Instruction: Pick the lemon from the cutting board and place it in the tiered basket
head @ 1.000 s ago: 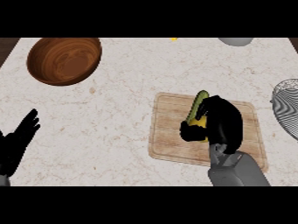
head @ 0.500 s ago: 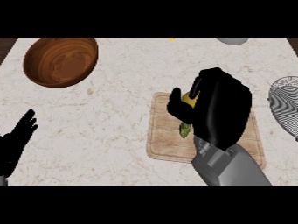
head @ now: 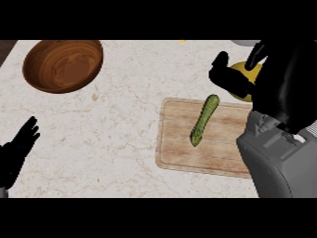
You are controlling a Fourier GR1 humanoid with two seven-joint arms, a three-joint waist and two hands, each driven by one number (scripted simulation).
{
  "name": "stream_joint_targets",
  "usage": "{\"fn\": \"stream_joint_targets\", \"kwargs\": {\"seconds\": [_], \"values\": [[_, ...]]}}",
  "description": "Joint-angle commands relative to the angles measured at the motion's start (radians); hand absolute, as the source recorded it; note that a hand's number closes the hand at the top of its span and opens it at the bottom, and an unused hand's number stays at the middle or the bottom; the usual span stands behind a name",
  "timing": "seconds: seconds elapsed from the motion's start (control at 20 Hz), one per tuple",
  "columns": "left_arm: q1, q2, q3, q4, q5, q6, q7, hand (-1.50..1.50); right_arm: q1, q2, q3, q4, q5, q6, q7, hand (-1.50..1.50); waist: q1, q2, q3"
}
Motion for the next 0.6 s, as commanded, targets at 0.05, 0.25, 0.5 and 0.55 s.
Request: {"fn": "stream_joint_targets", "kwargs": {"seconds": [0.05, 0.25, 0.5, 0.55], "values": [[-0.042, -0.026, -0.007, 0.032, -0.024, 0.024, -0.001, 0.0, -0.042, -0.056, -0.153, 0.083, -0.035, -0.027, -0.039, 1.5, 0.0, 0.004, 0.0], [0.009, 0.013, 0.02, -0.029, 0.009, -0.024, 0.018, 0.0, -0.031, -0.164, -0.279, 0.177, -0.087, -0.089, -0.166, 1.5, 0.006, 0.005, 0.001], [-0.009, -0.007, 0.008, -0.011, -0.016, -0.006, -0.005, 0.0, -0.1, -0.149, -0.392, 0.242, -0.229, -0.24, -0.261, 1.5, 0.012, 0.009, 0.002], [0.008, 0.001, 0.023, -0.004, 0.003, -0.027, -0.02, 0.0, -0.118, -0.221, -0.458, 0.272, -0.278, -0.231, -0.316, 1.5, 0.011, 0.007, 0.002]]}}
